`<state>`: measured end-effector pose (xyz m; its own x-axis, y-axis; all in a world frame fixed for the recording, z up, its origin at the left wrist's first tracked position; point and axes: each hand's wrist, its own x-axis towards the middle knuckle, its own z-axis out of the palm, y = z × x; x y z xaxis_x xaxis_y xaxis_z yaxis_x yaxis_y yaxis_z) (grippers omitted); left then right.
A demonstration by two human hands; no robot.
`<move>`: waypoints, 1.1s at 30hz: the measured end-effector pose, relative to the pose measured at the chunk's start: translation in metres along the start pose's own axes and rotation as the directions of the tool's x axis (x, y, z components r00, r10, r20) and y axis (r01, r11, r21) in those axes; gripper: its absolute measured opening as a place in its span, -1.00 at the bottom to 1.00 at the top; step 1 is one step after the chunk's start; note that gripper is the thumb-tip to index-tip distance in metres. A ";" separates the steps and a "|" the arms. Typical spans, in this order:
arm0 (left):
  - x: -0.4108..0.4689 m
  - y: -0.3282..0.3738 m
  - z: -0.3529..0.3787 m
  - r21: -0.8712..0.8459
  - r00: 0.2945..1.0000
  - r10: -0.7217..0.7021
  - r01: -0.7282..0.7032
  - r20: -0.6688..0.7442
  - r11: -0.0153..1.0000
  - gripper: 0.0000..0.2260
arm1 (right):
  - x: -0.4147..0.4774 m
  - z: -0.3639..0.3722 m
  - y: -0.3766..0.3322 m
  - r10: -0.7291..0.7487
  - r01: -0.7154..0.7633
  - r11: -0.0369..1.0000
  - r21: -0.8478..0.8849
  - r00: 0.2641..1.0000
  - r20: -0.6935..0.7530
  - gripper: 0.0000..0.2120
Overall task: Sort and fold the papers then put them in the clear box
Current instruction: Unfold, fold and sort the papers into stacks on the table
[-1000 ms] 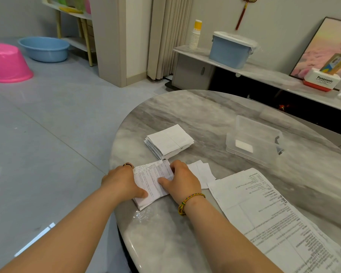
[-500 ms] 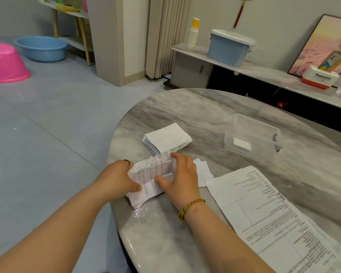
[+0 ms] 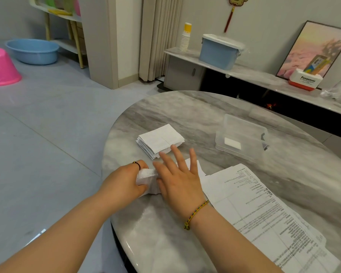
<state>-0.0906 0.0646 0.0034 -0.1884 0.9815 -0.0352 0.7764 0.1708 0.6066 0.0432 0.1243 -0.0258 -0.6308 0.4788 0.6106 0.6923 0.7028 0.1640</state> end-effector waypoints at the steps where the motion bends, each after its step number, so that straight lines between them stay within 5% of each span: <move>1: 0.001 0.000 0.002 -0.029 1.000 -0.007 0.008 0.017 1.000 -0.80 | -0.002 0.003 0.000 -0.024 0.024 1.000 0.000 1.000 0.013 -0.67; 10: 0.009 -0.006 0.005 -0.341 0.997 -0.067 0.073 0.029 0.937 -0.77 | 0.004 0.011 0.007 0.072 -0.066 0.986 0.155 0.997 -0.034 -0.62; 14: 0.008 -0.008 0.003 -0.683 0.962 -0.244 0.262 0.126 0.682 -0.89 | 0.007 0.008 0.016 0.335 -0.311 0.914 0.261 0.941 -0.053 -0.48; 18: 0.005 -0.004 0.013 -0.779 0.915 -0.345 0.370 0.211 0.506 -0.87 | 0.001 0.010 0.007 0.291 -0.282 0.916 0.286 0.957 0.010 -0.56; 20: 0.006 -0.005 0.018 -0.764 0.899 -0.392 0.389 0.194 0.514 -0.92 | -0.003 0.013 0.001 0.210 -0.215 0.936 0.277 0.977 0.048 -0.63; 25: 0.009 -0.013 0.019 -0.519 0.902 -0.427 0.395 0.063 0.758 -0.84 | -0.012 0.022 -0.009 0.083 -0.150 0.933 0.328 0.974 0.211 -0.67; 28: 0.009 -0.012 0.018 -0.195 0.928 -0.373 0.365 -0.005 0.911 -0.67 | -0.014 0.024 -0.011 0.063 -0.155 0.923 0.352 0.964 0.258 -0.68; 30: 0.010 -0.014 0.017 -0.024 0.940 -0.336 0.336 -0.062 0.942 -0.56 | -0.012 0.024 -0.012 0.063 -0.166 0.920 0.355 0.956 0.285 -0.67; 33: 0.011 -0.017 0.015 0.000 0.951 -0.295 0.296 -0.096 0.955 -0.52 | -0.007 0.022 -0.012 0.074 -0.181 0.913 0.366 0.955 0.288 -0.68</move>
<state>-0.0962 0.0735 -0.0192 -0.4657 0.8744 -0.1360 0.6861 0.4538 0.5686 0.0316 0.1240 -0.0498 -0.6520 0.6607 0.3720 0.6177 0.7473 -0.2448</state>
